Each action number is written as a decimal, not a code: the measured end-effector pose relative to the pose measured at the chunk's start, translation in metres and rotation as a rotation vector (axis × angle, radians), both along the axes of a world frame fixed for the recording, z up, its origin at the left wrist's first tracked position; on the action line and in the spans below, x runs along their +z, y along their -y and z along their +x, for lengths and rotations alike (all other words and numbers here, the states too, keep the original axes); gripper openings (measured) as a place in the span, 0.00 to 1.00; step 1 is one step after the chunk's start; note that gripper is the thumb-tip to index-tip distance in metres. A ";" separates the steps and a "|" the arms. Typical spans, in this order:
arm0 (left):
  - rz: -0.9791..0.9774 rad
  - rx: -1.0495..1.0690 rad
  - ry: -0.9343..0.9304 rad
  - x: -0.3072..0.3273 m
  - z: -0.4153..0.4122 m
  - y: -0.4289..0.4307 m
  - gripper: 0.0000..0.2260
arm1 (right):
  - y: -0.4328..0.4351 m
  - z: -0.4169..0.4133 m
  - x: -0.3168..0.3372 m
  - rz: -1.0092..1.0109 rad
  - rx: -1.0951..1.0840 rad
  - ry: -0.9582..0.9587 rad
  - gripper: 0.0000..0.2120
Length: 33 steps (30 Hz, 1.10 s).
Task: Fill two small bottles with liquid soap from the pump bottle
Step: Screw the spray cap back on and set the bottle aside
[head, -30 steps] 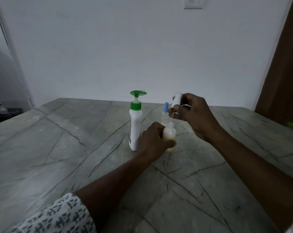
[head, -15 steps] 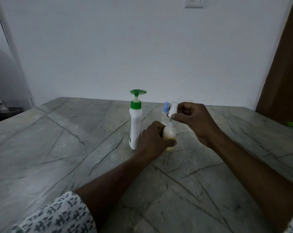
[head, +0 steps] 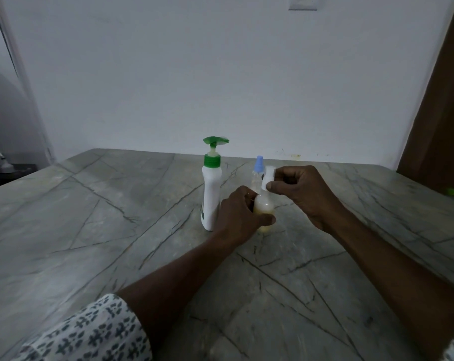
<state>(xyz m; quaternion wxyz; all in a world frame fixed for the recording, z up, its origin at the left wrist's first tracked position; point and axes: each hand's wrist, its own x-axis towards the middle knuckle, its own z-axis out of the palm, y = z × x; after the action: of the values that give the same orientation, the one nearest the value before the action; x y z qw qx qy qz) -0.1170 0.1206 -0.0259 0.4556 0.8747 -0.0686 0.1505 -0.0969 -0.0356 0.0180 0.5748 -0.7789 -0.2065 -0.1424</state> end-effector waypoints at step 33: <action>0.006 -0.012 0.015 0.001 -0.003 0.000 0.20 | 0.010 0.004 -0.006 -0.118 -0.016 -0.028 0.05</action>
<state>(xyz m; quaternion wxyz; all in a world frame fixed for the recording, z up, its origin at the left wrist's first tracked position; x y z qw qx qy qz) -0.1196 0.1208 -0.0249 0.4534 0.8745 -0.0774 0.1540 -0.0931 -0.0455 0.0116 0.5295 -0.8151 -0.2002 -0.1235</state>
